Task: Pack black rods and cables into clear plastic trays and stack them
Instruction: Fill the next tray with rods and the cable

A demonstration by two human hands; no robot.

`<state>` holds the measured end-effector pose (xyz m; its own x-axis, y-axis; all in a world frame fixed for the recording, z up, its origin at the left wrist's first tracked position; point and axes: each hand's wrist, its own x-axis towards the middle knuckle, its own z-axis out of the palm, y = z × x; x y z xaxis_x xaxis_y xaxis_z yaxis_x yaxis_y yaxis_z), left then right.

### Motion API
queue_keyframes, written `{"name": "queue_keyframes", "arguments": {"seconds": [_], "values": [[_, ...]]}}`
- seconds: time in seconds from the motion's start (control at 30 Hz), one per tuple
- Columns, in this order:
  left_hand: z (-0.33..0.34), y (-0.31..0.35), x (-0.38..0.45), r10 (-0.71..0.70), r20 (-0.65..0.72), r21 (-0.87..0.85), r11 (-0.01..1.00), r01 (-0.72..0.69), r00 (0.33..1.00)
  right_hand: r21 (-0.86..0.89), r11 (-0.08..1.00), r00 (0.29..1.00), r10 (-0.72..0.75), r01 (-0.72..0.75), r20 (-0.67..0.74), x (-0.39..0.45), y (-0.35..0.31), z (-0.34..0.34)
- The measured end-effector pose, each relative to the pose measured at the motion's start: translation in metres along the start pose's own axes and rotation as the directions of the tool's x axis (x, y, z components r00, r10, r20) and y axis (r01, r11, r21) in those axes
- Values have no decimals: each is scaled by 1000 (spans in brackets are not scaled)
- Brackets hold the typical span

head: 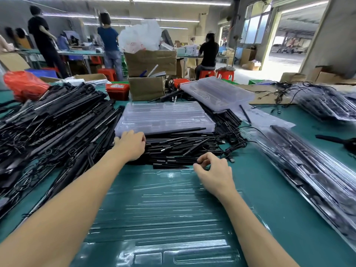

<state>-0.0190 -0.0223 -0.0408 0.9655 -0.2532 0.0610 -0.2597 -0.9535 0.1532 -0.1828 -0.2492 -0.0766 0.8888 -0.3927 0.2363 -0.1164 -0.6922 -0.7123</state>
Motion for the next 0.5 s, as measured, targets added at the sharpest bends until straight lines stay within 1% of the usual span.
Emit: {"name": "queue_keyframes", "arguments": {"seconds": [0.1,0.27,0.43,0.5], "values": [[1,3,-1,35,-15,28,999,-35,999,-6,1000,1000,2,-2,-1,0,0,0],[0,3,1,68,-14,9,998,-68,998,4,1000,1000,10,-10,19,-1,-1,-1],[5,0,1,31,-15,-84,996,-32,999,-1,1000,1000,9,-9,23,-2,-2,-1],[7,-4,1,17,-20,-54,998,-18,1000,3,1000,1000,10,-10,21,-2,-2,-1]]}}
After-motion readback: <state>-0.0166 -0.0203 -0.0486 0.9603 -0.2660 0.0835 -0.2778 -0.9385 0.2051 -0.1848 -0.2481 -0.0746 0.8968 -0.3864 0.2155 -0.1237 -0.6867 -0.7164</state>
